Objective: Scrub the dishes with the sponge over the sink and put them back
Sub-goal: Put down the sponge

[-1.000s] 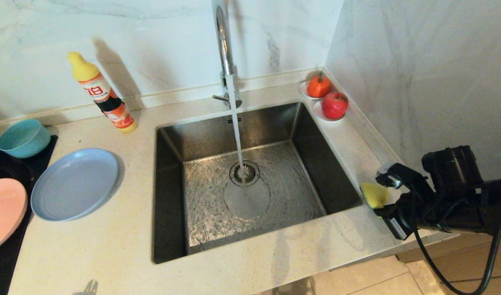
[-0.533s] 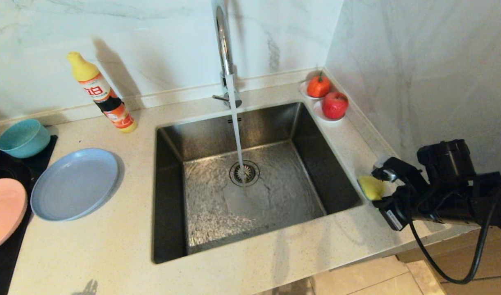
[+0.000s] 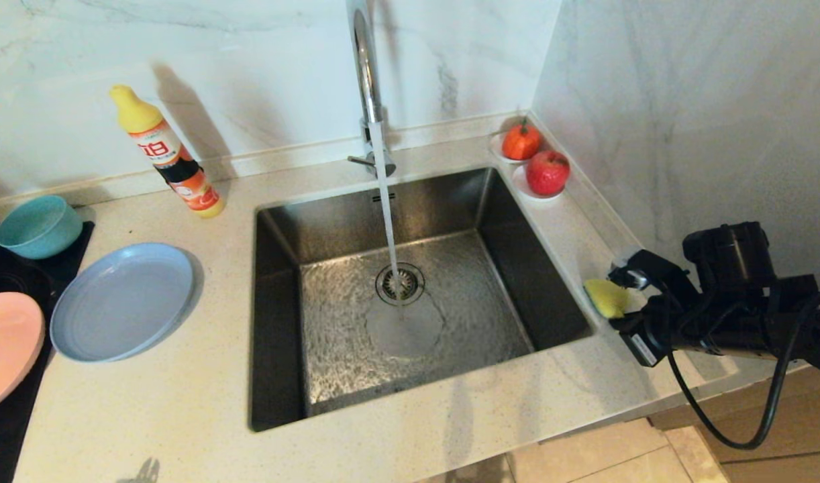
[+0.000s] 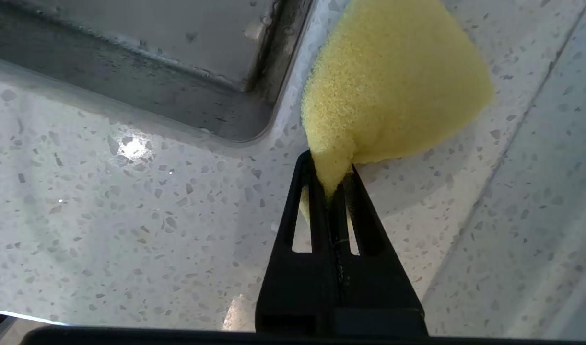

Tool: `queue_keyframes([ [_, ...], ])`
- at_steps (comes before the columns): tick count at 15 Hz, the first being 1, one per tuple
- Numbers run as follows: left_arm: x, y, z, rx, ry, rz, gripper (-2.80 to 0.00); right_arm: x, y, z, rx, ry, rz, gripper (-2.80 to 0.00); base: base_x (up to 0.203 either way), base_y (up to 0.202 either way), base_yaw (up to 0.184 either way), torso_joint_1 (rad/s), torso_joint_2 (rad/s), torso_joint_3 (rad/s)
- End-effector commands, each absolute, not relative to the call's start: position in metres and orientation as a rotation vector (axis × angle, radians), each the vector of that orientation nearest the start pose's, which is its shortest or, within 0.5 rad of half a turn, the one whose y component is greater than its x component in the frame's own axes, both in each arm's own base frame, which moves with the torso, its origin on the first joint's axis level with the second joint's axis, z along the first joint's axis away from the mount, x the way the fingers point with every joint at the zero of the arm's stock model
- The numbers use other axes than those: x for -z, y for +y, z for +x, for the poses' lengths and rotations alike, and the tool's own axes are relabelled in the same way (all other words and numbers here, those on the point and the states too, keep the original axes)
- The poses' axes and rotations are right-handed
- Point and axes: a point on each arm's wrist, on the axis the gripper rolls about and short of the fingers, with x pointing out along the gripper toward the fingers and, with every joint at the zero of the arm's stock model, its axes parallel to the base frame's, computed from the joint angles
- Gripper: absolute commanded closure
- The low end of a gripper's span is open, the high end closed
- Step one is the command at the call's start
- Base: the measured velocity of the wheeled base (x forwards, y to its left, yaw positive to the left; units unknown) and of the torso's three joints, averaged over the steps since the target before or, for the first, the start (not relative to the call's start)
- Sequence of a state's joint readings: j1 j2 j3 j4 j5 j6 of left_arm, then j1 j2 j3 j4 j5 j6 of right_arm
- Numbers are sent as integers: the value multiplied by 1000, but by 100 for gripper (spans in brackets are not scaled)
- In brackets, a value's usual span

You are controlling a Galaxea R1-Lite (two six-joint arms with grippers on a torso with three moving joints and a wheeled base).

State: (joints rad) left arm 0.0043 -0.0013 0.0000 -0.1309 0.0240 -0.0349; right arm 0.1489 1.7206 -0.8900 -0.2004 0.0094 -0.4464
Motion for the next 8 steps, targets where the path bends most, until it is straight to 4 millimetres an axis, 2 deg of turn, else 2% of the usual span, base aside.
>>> queue_keyframes([
  [1,-78,0,-20,-28,-91,-36,0,-159,45,299,-294,583,-484,0,0,0,0,0,0,0],
  [6,-78,0,-20,-28,-91,-36,0,-155,45,302,-296,591,-487,0,0,0,0,0,0,0],
  [7,-78,0,-20,-28,-91,-36,0,-159,45,303,-293,578,-489,-280,0,0,0,0,0,0],
  [8,-78,0,-20,-28,-91,-36,0,-162,45,304,-291,567,-489,-280,0,0,0,0,0,0],
])
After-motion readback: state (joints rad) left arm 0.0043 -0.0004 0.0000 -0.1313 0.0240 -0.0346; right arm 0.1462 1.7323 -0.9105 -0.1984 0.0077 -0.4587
